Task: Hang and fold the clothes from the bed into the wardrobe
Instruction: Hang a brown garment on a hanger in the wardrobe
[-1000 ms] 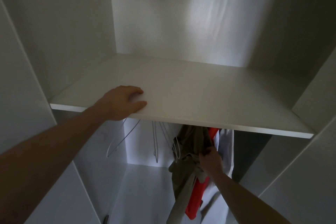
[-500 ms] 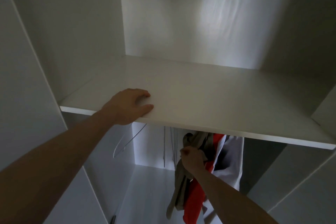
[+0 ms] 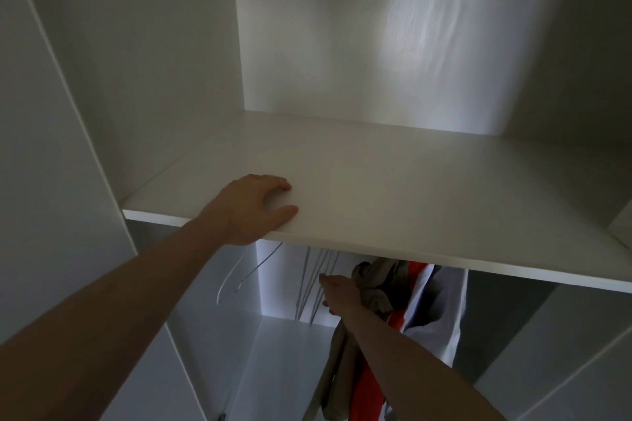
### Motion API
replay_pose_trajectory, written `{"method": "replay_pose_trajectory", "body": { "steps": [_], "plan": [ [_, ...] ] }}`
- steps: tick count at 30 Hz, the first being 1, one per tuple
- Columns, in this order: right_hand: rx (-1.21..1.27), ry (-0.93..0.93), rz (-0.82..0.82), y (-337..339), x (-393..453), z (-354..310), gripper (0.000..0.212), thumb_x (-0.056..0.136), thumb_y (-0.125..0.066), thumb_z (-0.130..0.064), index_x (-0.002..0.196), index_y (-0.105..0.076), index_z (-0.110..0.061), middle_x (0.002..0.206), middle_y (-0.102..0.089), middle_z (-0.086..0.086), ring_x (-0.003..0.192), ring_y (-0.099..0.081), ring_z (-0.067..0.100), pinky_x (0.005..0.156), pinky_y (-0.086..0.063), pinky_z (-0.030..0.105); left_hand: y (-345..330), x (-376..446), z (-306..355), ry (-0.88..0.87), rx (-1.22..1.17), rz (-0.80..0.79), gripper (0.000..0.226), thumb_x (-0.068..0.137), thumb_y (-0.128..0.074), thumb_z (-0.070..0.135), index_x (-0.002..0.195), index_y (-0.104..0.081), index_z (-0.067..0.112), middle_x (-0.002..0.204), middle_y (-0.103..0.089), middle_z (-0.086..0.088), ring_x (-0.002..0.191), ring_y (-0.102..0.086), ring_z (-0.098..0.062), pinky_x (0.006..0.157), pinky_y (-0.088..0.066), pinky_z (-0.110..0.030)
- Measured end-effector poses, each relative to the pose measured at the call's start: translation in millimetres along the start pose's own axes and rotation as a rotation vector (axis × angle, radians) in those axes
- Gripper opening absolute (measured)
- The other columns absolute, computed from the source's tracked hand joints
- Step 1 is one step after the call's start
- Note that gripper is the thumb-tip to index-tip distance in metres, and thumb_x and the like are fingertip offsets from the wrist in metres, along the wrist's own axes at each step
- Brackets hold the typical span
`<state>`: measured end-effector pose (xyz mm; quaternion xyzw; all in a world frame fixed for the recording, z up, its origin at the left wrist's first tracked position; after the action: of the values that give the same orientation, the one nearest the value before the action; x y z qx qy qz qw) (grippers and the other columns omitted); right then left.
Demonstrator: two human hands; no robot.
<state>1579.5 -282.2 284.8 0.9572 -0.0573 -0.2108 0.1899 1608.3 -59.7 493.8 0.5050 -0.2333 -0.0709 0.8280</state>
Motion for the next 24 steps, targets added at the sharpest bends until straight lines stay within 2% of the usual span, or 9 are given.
{"method": "replay_pose_trajectory", "body": {
  "steps": [2, 3, 5, 7, 9, 15, 20, 23, 24],
  "plan": [
    [-0.031, 0.014, -0.006, -7.9, 1.4, -6.9, 0.04, 0.105, -0.055, -0.039, 0.078, -0.064, -0.011, 0.087, -0.068, 0.014, 0.08, -0.064, 0.026, 0.069, -0.052, 0.034, -1.0, 0.7, -2.4, 0.006, -0.001, -0.003, 0.074, 0.074, -0.046, 0.082, 0.136, -0.057, 0.043, 0.144, -0.056, 0.018, 0.132, -0.05, -0.01, 0.113, -0.035, -0.03],
    [-0.041, 0.022, 0.005, -10.9, 2.2, -8.7, 0.037, 0.104, -0.056, -0.035, 0.077, -0.064, -0.012, 0.091, -0.071, 0.017, 0.084, -0.067, 0.029, 0.074, -0.055, 0.037, -1.4, 1.2, -3.6, 0.007, -0.003, -0.004, 0.072, 0.075, -0.046, 0.082, 0.135, -0.056, 0.044, 0.143, -0.056, 0.019, 0.132, -0.05, -0.009, 0.114, -0.036, -0.032],
    [-0.047, 0.022, 0.023, -14.9, 1.1, -12.1, 0.026, 0.102, -0.056, -0.024, 0.087, -0.069, -0.007, 0.101, -0.075, 0.021, 0.094, -0.071, 0.035, 0.083, -0.058, 0.042, -2.1, 1.4, -5.0, 0.006, -0.009, 0.001, 0.07, 0.075, -0.047, 0.082, 0.134, -0.056, 0.045, 0.143, -0.056, 0.02, 0.132, -0.049, -0.008, 0.113, -0.036, -0.031],
    [-0.035, 0.035, 0.058, -18.1, 2.3, -11.7, 0.025, 0.102, -0.053, -0.018, 0.099, -0.07, -0.001, 0.104, -0.074, 0.022, 0.099, -0.072, 0.039, 0.085, -0.059, 0.045, -2.2, 1.0, -5.4, 0.001, -0.012, 0.006, 0.069, 0.076, -0.047, 0.082, 0.134, -0.056, 0.046, 0.143, -0.056, 0.021, 0.131, -0.05, -0.008, 0.113, -0.036, -0.032],
    [0.023, 0.056, 0.111, -19.1, 0.9, -9.7, 0.022, 0.103, -0.049, -0.015, 0.104, -0.065, 0.001, 0.105, -0.072, 0.019, 0.094, -0.071, 0.039, 0.082, -0.059, 0.046, -1.9, 0.8, -5.6, -0.001, -0.017, 0.001, 0.069, 0.076, -0.047, 0.082, 0.134, -0.055, 0.046, 0.143, -0.055, 0.021, 0.132, -0.05, -0.008, 0.114, -0.037, -0.033],
    [0.211, 0.15, 0.185, -12.3, -14.8, 15.2, 0.017, 0.107, -0.047, -0.012, 0.095, -0.058, -0.004, 0.097, -0.072, 0.012, 0.067, -0.056, 0.025, 0.066, -0.049, 0.039, 0.9, 0.1, -0.8, -0.004, -0.01, -0.011, 0.075, 0.074, -0.044, 0.081, 0.136, -0.056, 0.042, 0.145, -0.055, 0.017, 0.133, -0.048, -0.01, 0.112, -0.033, -0.029],
    [0.237, 0.223, 0.276, 7.4, -32.9, 28.9, 0.022, 0.106, -0.05, -0.013, 0.086, -0.059, -0.009, 0.084, -0.07, 0.011, 0.064, -0.059, 0.025, 0.067, -0.05, 0.041, 3.9, -2.0, 5.4, -0.033, -0.003, 0.023, 0.063, 0.08, -0.055, 0.069, 0.134, -0.06, 0.036, 0.142, -0.059, 0.014, 0.131, -0.051, -0.014, 0.111, -0.033, -0.028],
    [0.188, 0.251, 0.302, 22.8, -43.1, 27.2, 0.025, 0.103, -0.052, -0.011, 0.08, -0.06, -0.015, 0.072, -0.068, 0.003, 0.055, -0.06, 0.005, 0.061, -0.046, 0.028, 5.0, -2.8, 6.8, -0.046, 0.007, 0.012, 0.061, 0.082, -0.056, 0.067, 0.134, -0.061, 0.034, 0.142, -0.059, 0.013, 0.131, -0.052, -0.016, 0.112, -0.034, -0.031],
    [0.147, 0.247, 0.314, 27.6, -46.4, 25.5, 0.023, 0.102, -0.053, -0.015, 0.081, -0.062, -0.019, 0.073, -0.069, 0.001, 0.057, -0.062, 0.004, 0.06, -0.045, 0.024, 5.4, -2.7, 7.4, -0.047, 0.004, 0.008, 0.063, 0.082, -0.054, 0.068, 0.134, -0.061, 0.034, 0.142, -0.059, 0.012, 0.13, -0.052, -0.016, 0.112, -0.035, -0.032]
  ]
}}
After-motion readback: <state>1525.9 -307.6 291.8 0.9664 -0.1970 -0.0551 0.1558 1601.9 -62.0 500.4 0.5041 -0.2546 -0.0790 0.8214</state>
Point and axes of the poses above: each hand's wrist, its own x-axis towards the middle knuckle, its own y-axis out of the back of the hand, z = x × y, the point moved 2 cm from there along x, towards the middle knuckle
